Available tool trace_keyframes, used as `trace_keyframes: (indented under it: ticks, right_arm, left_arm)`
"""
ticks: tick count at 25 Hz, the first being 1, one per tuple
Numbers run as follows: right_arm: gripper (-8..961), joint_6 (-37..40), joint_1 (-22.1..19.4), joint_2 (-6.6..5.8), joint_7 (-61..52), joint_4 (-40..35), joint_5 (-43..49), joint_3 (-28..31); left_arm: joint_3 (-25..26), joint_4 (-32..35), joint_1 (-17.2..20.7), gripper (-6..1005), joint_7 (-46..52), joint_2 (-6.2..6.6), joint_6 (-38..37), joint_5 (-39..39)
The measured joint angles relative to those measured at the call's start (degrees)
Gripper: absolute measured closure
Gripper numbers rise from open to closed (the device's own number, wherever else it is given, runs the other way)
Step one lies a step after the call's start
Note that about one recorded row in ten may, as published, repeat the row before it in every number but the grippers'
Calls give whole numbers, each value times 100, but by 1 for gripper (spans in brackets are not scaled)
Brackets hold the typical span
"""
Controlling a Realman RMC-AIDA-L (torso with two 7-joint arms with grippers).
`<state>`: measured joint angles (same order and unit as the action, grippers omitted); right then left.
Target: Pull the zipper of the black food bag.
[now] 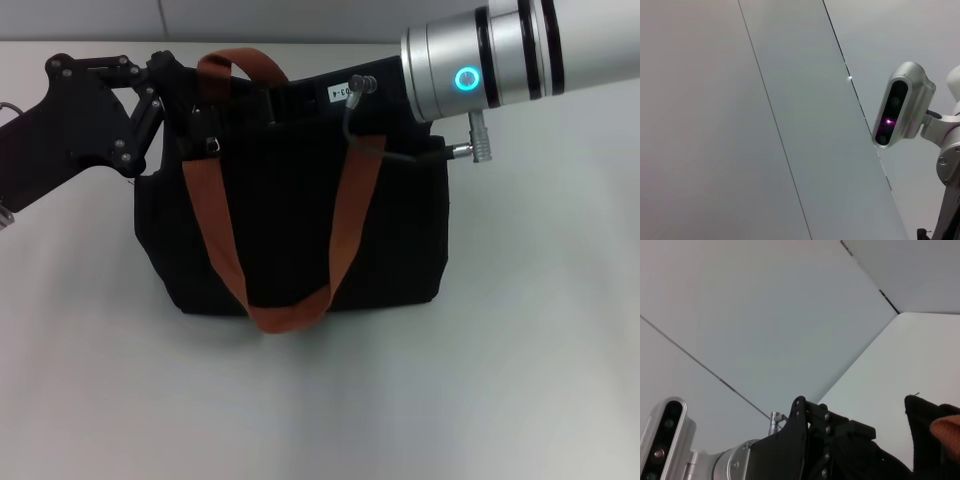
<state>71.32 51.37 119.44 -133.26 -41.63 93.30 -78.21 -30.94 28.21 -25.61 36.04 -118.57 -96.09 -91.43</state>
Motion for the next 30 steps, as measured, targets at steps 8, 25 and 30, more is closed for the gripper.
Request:
trace_keyframes:
  ticks: [8, 25, 30]
  right_arm:
    - [700, -31, 73, 1, -7, 76, -15, -60]
    - [878, -130, 114, -6, -106, 116, 99, -80]
    - [955, -135, 111, -9, -162, 18, 335, -49]
  left_arm:
    - [0, 0, -9, 973, 0, 0, -7, -1]
    - [0, 0, -12, 972, 0, 0, -7, 5]
    - [-1, -1, -14, 972, 0, 0, -5, 4]
